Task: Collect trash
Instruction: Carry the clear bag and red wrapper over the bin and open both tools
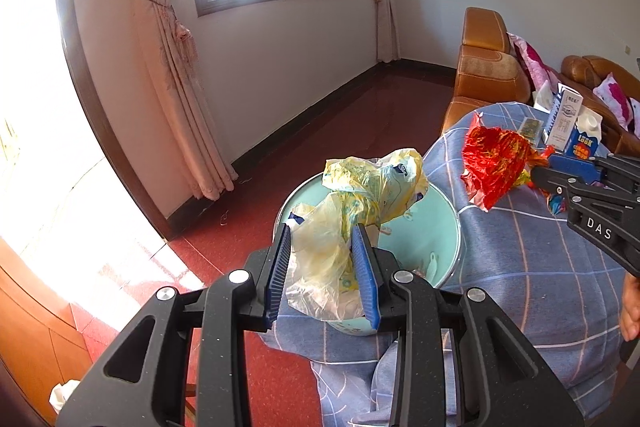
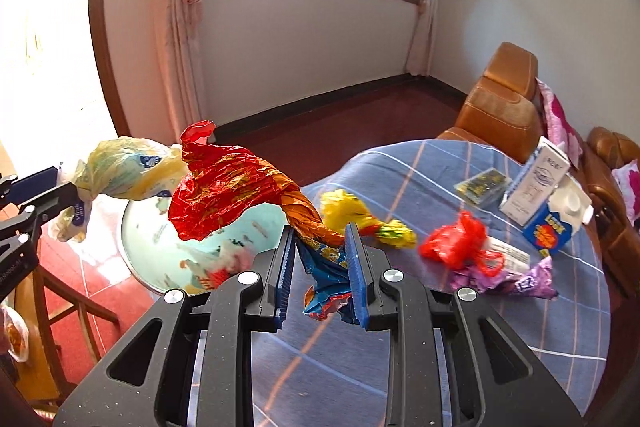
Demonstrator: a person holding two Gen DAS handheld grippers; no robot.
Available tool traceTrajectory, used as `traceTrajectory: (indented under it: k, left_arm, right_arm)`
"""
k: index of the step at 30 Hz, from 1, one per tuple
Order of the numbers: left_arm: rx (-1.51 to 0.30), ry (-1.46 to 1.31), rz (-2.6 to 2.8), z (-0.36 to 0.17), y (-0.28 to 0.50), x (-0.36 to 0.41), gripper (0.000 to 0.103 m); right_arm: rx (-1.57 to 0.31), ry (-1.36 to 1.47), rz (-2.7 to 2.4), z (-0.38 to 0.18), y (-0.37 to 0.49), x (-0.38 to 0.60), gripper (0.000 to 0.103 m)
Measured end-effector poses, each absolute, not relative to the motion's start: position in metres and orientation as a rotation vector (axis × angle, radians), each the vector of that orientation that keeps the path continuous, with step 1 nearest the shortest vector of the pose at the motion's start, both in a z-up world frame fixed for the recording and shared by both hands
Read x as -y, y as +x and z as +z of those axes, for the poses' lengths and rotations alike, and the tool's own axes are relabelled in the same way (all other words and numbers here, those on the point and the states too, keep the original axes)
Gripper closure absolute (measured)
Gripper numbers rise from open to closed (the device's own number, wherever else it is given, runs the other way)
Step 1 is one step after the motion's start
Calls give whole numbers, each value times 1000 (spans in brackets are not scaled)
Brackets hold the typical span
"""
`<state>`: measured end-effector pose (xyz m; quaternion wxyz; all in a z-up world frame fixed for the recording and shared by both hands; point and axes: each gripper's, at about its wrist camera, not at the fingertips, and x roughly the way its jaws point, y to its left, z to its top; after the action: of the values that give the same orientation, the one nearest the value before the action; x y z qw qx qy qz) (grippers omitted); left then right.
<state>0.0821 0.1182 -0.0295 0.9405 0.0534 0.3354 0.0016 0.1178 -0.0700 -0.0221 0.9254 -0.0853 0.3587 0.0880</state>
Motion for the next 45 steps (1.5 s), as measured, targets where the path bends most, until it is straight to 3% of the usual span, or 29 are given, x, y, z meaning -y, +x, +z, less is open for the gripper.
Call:
traceTrajectory:
  k: [45]
  left_arm:
    - [-893,60,46,-105,167,-124,70]
  right_arm:
    - [-934,-205,256,-106,205,12,81]
